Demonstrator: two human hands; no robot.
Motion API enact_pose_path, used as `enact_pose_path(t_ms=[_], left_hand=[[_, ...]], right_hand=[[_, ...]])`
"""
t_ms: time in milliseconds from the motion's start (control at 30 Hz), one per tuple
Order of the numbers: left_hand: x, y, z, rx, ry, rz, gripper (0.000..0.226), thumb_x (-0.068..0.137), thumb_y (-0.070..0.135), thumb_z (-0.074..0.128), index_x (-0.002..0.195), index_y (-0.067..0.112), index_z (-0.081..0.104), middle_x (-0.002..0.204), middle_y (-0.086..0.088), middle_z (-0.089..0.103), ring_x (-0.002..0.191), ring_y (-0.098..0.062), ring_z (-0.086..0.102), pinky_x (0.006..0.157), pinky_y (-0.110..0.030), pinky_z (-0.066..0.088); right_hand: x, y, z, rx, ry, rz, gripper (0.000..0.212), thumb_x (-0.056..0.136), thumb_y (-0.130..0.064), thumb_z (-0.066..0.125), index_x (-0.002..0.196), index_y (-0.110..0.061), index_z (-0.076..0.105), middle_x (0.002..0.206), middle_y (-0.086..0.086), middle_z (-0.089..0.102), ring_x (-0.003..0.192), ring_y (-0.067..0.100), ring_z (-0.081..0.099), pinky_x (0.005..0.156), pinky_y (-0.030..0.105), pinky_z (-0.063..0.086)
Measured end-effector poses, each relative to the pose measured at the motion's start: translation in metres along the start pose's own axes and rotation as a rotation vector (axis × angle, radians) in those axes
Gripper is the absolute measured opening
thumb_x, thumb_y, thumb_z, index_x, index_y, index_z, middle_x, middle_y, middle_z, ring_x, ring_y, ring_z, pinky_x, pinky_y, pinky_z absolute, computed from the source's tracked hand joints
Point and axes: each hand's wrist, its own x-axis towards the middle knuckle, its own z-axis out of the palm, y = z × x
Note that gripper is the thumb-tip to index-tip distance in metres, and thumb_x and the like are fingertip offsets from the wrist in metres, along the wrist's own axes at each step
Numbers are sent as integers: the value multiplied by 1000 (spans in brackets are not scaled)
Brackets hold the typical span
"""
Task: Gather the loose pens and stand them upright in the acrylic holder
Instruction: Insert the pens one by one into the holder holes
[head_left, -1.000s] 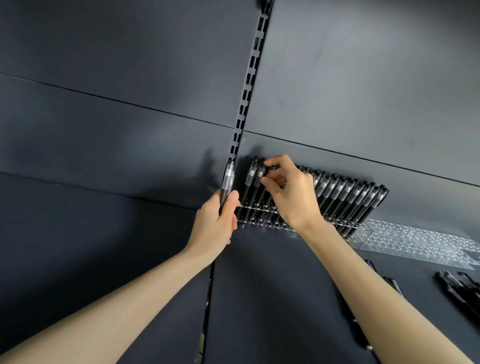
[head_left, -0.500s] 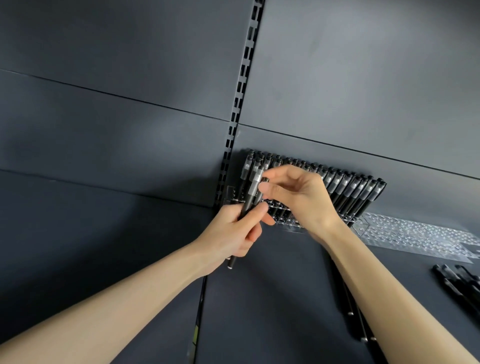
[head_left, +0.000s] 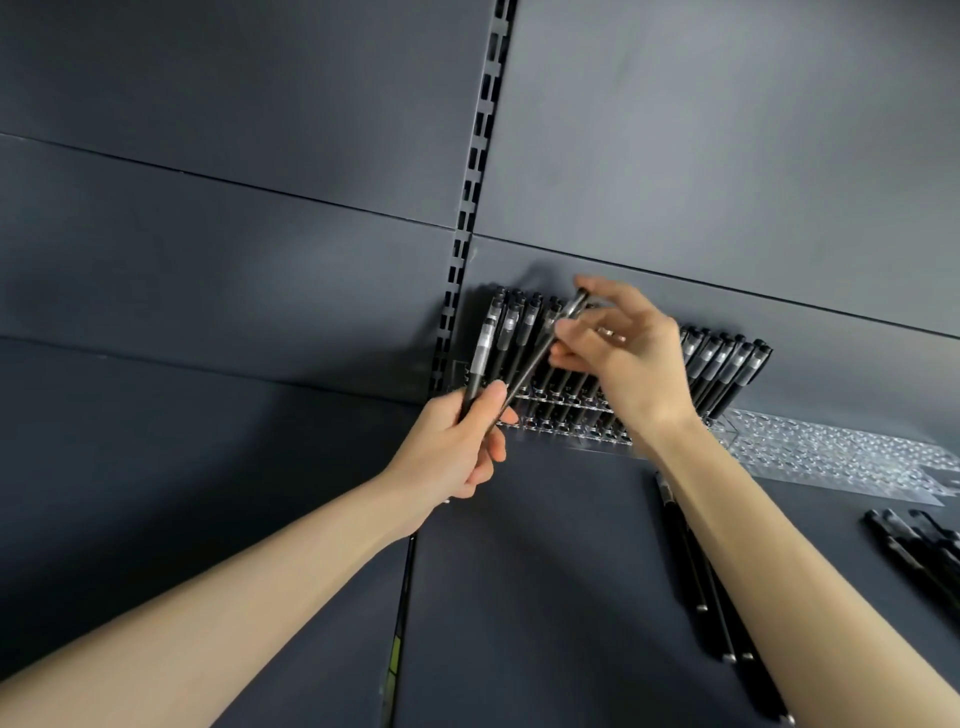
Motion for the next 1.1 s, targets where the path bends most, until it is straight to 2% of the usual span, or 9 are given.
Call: enact_pose_path(t_ms=[133, 200, 333, 467, 700, 933, 1100], left_hand=[[4, 2, -6, -35, 149, 12, 42, 97, 45, 43, 94, 5, 54, 57, -2, 47, 36, -9, 27, 35, -18, 19], [5, 5, -7, -104, 204, 19, 42, 97, 49, 40, 91, 9, 51, 55, -1, 46, 36, -9, 26, 35, -17, 18], [5, 7, -7, -143, 302, 48, 38, 100, 45, 31, 87, 13, 47, 54, -2, 43, 34, -8, 26, 35, -17, 19], [8, 4, -8, -89, 352, 114, 32, 102, 36, 32, 84, 14, 46, 54, 0, 43, 36, -7, 28, 39, -20, 23], [6, 0, -4, -47, 283, 142, 30, 102, 32, 37, 82, 13, 51, 53, -1, 43, 36, -5, 31, 37, -13, 25], [8, -1, -5, -32, 292, 155, 31, 101, 31, 38, 84, 11, 54, 52, -1, 44, 39, -7, 33, 37, -13, 27], [8, -2, -4, -25, 287, 156, 31, 101, 31, 39, 84, 11, 54, 49, 1, 44, 41, -7, 35, 38, -14, 28]], right_hand=[[8, -3, -4, -172, 116, -132, 32, 87, -6, 66, 110, -25, 53, 76, 5, 63, 74, 26, 69, 78, 42, 57], [9, -2, -1, -214, 133, -159, 30, 87, -10, 66, 103, -29, 51, 79, 7, 65, 77, 30, 68, 78, 45, 56], [13, -2, -3, -272, 147, -215, 28, 87, -9, 65, 104, -27, 51, 79, 5, 65, 79, 26, 67, 77, 38, 55], [17, 0, -8, -363, 148, -233, 37, 85, -9, 68, 107, -26, 45, 78, -5, 62, 74, 11, 62, 72, 24, 50], [18, 6, -3, -452, 129, -282, 32, 87, -9, 66, 104, -28, 46, 81, -8, 62, 77, 6, 61, 72, 15, 48], [20, 11, 1, -489, 98, -304, 29, 87, -7, 65, 112, -17, 54, 80, -12, 61, 75, -2, 59, 70, 7, 44], [15, 22, 8, -540, 43, -306, 26, 88, -3, 63, 112, -14, 61, 82, -12, 59, 78, -1, 58, 71, 2, 41]])
